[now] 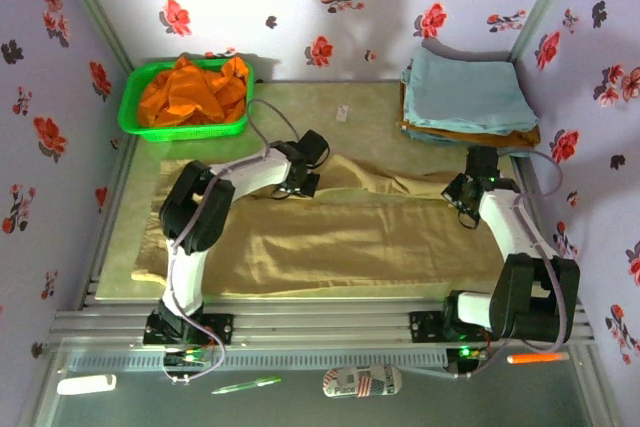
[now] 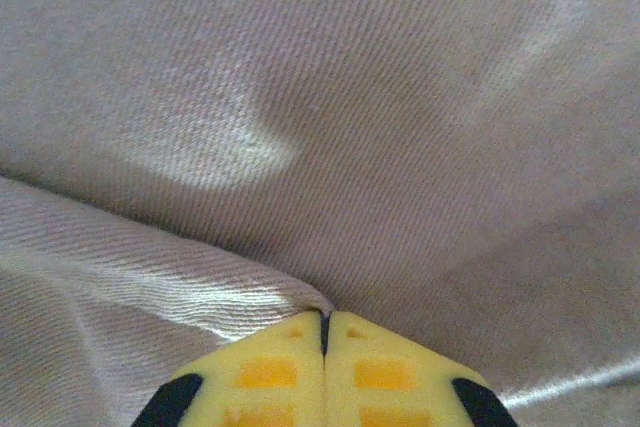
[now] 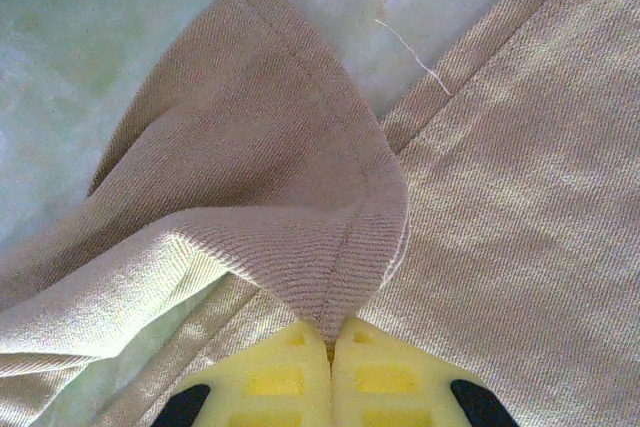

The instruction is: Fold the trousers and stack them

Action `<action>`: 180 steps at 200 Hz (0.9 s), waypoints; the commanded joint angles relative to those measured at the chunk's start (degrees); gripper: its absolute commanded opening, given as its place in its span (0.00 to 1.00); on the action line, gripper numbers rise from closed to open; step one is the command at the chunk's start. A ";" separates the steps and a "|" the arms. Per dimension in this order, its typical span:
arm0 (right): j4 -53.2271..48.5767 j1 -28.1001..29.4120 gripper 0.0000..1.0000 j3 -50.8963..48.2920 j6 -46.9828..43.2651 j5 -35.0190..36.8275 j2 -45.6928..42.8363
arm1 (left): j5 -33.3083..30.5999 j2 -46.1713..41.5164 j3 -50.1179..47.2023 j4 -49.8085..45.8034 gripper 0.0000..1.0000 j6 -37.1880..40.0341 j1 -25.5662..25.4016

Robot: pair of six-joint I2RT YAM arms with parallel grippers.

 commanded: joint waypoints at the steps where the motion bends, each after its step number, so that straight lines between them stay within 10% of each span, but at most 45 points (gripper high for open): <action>1: 1.06 0.36 0.00 -0.08 0.18 -1.03 -1.09 | -0.28 -4.35 -0.34 -1.66 0.00 0.66 -0.15; 180: -15.66 0.36 0.00 11.77 0.60 -3.42 -28.80 | -4.36 -37.55 -0.81 -9.17 0.00 0.64 0.92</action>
